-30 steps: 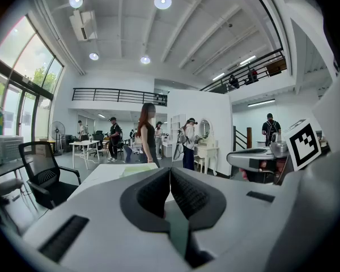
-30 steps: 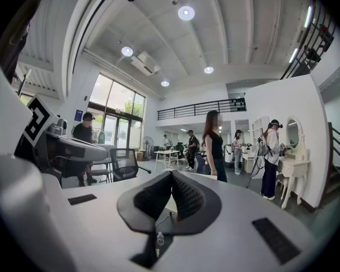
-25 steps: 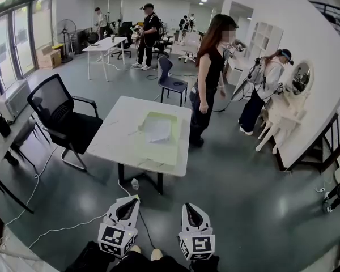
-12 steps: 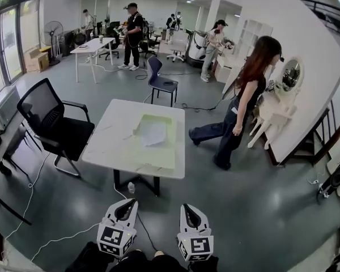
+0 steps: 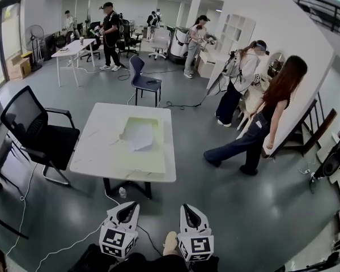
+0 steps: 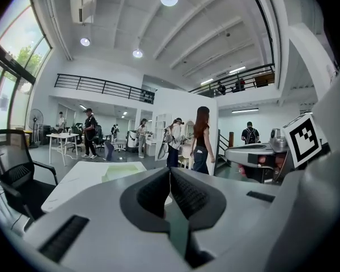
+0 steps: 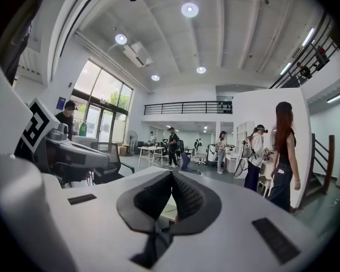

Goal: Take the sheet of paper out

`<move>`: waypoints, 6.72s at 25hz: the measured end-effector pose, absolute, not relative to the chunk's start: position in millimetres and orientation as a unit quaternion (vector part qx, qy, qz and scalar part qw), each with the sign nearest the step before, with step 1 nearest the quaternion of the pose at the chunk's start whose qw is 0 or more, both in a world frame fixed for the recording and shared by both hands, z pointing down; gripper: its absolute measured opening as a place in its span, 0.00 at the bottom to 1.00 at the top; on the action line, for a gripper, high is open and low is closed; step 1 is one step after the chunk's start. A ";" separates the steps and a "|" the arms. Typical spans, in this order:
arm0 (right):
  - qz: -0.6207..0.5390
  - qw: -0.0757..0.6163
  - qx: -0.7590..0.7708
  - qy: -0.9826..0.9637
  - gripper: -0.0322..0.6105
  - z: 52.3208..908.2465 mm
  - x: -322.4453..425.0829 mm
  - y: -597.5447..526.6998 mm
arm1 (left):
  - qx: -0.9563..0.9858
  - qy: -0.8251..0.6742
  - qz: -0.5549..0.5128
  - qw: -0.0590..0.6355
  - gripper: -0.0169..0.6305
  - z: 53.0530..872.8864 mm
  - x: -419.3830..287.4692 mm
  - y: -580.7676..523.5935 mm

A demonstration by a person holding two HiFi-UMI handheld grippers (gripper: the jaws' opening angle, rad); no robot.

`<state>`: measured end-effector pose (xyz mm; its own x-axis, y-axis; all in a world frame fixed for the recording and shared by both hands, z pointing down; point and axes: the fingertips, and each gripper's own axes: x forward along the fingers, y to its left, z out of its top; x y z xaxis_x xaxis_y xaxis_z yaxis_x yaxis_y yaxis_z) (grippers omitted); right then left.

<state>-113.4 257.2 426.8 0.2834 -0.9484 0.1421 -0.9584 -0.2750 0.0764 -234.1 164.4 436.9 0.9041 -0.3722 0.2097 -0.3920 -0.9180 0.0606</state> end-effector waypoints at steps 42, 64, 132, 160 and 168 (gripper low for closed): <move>0.060 0.050 0.677 -0.732 0.08 468.5 229.5 33.3 | 0.913 -0.387 0.123 0.049 0.06 453.7 67.9 -11.1; 0.120 0.093 0.629 -0.763 0.08 536.8 171.2 -160.2 | 0.896 -0.399 0.162 0.112 0.06 518.8 33.7 -193.6; 0.158 0.379 0.506 -0.759 0.13 764.6 97.9 -414.4 | 0.855 -0.405 0.217 0.241 0.06 674.8 -38.9 -410.4; 0.072 0.300 0.549 -0.777 0.11 615.1 105.9 -281.5 | 0.876 -0.424 0.158 0.167 0.06 566.6 -29.3 -267.3; 0.046 0.268 0.574 -0.772 0.11 563.2 122.0 -200.1 | 0.890 -0.413 0.142 0.133 0.06 529.1 -10.6 -192.0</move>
<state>122.0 -200.1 563.2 -0.1969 -0.8623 0.4665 -0.9116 0.3361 0.2365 -10.6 -192.0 529.1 0.6188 -0.6975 0.3613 -0.7725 -0.6237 0.1190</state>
